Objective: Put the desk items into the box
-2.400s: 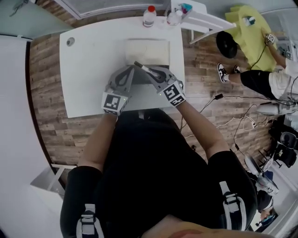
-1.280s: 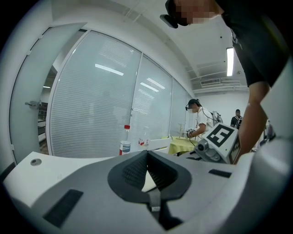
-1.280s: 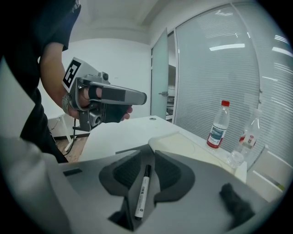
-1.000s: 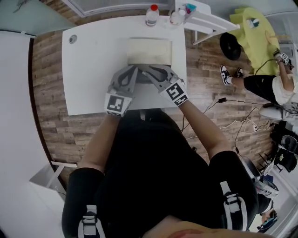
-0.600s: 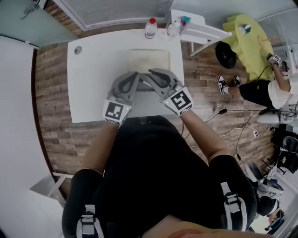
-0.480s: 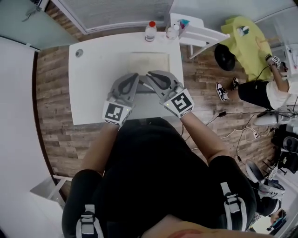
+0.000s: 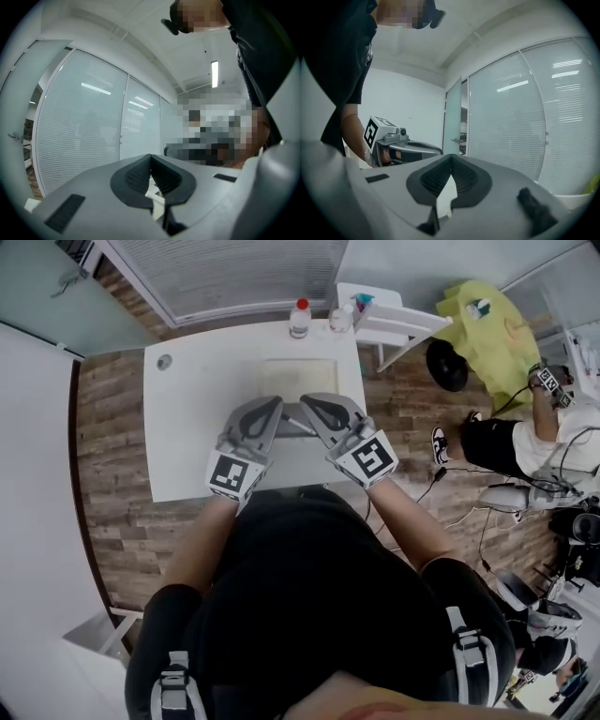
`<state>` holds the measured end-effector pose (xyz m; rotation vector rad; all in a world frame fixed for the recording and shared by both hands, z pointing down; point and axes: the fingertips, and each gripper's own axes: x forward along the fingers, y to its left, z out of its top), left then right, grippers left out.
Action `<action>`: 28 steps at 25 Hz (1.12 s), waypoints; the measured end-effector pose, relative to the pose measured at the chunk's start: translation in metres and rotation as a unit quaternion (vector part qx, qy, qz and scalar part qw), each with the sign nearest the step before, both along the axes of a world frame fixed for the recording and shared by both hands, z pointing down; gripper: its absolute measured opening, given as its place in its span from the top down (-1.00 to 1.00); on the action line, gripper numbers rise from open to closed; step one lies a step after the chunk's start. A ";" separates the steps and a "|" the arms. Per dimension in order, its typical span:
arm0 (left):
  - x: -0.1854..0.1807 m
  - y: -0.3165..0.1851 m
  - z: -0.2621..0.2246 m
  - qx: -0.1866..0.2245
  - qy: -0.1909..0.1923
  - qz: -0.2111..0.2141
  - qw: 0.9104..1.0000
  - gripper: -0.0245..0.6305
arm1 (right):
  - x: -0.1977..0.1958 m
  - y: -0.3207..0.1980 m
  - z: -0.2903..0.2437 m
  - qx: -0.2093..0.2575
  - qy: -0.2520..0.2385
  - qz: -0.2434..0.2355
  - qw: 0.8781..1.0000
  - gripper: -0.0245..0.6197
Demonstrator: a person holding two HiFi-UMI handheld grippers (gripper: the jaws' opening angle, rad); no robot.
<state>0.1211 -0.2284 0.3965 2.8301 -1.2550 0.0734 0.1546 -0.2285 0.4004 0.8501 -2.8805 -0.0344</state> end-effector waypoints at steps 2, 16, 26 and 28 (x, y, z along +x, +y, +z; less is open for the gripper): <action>0.004 0.000 -0.004 0.005 -0.001 0.004 1.000 0.89 | 0.003 0.000 -0.002 0.002 0.001 0.001 1.000 0.87; 0.012 -0.001 -0.015 0.021 -0.004 0.014 1.000 0.89 | 0.007 -0.002 -0.015 0.014 -0.020 0.010 1.000 0.87; 0.012 -0.001 -0.015 0.027 0.007 0.020 0.999 0.89 | 0.013 -0.004 -0.007 0.008 -0.003 0.014 1.000 0.87; 0.012 -0.001 -0.015 0.025 0.006 0.019 0.999 0.89 | 0.014 -0.004 -0.007 0.008 -0.003 0.015 1.000 0.87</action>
